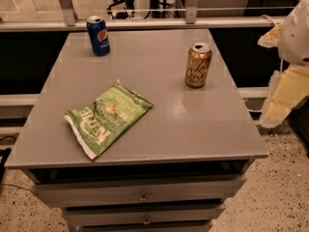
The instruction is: Knock orange can over
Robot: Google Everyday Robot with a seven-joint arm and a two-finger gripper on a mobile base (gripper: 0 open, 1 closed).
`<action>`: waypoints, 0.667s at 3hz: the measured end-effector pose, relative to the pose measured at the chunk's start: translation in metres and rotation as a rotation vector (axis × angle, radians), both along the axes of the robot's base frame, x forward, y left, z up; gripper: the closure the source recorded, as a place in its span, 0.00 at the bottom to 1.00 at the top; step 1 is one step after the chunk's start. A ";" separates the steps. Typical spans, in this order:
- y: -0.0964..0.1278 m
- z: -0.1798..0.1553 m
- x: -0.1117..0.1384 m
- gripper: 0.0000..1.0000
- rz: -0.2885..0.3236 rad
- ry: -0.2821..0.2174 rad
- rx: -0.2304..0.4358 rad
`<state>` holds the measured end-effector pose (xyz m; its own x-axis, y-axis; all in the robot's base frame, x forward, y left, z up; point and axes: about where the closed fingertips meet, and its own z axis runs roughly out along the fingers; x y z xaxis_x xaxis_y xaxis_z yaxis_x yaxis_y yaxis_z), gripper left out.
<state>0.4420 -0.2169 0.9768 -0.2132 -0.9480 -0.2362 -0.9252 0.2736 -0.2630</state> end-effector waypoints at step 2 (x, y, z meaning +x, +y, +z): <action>-0.005 -0.040 0.063 0.00 -0.012 -0.106 0.222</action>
Offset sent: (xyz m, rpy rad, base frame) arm 0.1023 -0.0083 -0.0552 0.3365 -0.1814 -0.0236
